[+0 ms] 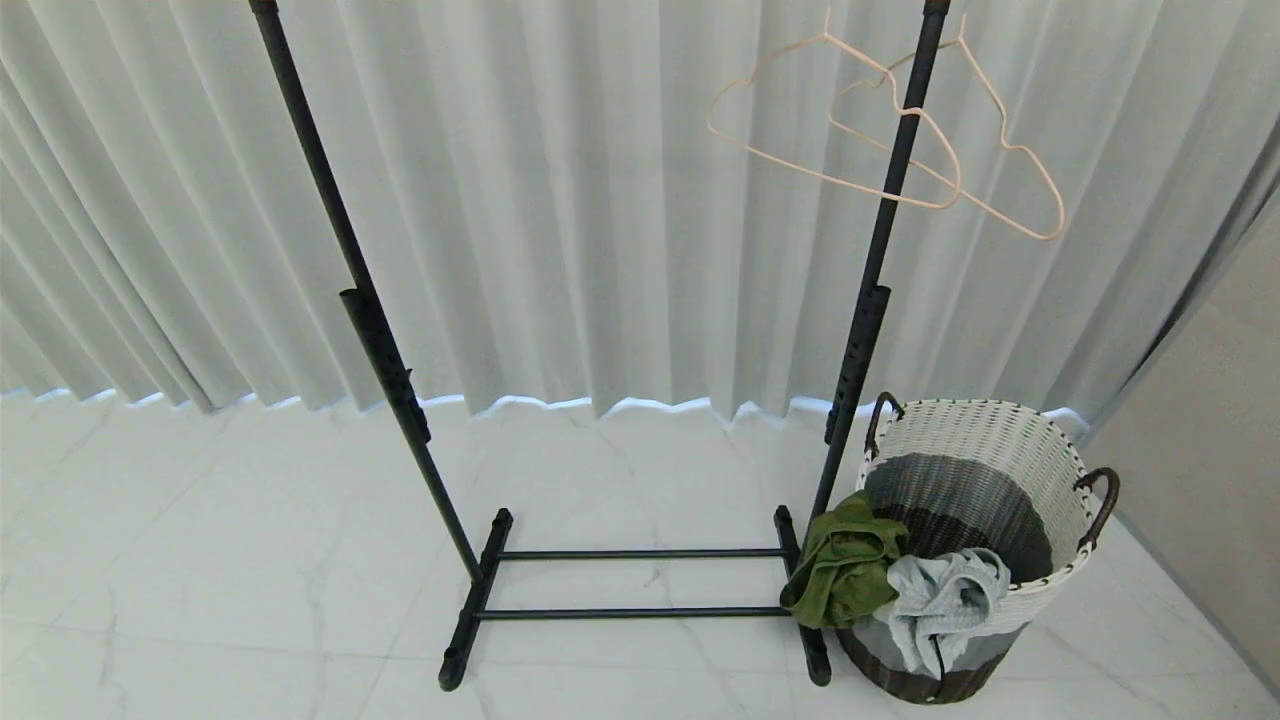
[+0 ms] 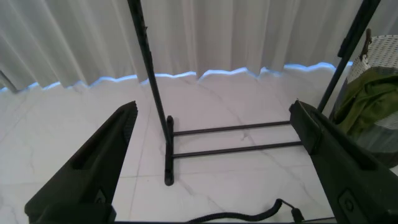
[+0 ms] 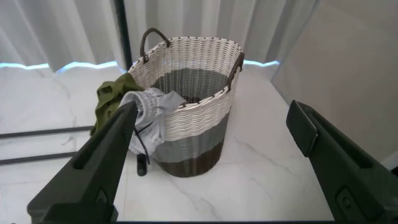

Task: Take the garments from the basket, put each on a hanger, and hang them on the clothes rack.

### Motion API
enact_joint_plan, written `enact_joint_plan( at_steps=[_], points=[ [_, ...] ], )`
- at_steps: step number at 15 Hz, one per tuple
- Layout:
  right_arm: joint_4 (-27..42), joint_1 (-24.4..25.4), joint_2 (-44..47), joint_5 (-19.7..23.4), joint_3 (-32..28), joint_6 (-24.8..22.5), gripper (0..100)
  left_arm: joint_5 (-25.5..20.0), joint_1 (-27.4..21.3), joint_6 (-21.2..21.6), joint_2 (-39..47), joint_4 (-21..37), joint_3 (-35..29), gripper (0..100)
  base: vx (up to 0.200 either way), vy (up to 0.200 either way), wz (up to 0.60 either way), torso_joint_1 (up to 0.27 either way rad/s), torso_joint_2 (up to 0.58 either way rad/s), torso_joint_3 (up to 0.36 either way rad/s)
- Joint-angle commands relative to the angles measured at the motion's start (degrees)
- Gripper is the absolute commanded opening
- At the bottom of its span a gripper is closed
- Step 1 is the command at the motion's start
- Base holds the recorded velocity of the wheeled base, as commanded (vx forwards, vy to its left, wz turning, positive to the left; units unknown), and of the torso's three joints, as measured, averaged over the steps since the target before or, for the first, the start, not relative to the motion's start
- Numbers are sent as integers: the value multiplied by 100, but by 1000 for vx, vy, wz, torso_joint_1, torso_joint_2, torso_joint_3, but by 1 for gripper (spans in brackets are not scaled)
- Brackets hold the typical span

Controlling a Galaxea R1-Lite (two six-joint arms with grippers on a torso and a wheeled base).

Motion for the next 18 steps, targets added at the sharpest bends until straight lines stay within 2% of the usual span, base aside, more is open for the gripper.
enact_joint_plan(
  at_steps=[1, 3, 14, 18],
  points=[
    [-1, 6, 9, -2, 0, 0, 100, -2, 2, 0, 0, -2, 1, 100, 0, 0, 0, 0, 0, 0],
    [-1, 6, 9, -2, 0, 9, 100, -2, 2, 8, 0, 7, 1, 100, 0, 0, 0, 0, 0, 0],
    [16, 6, 0, -11, 0, 167, 100, -2, 2, 8, 0, -2, 1, 100, 200, 0, 0, -1, 2, 2],
    [16, 6, 9, 7, 0, 114, 100, -2, 2, -71, 0, -2, 1, 100, 0, 0, 0, 0, 0, 0]
  ],
)
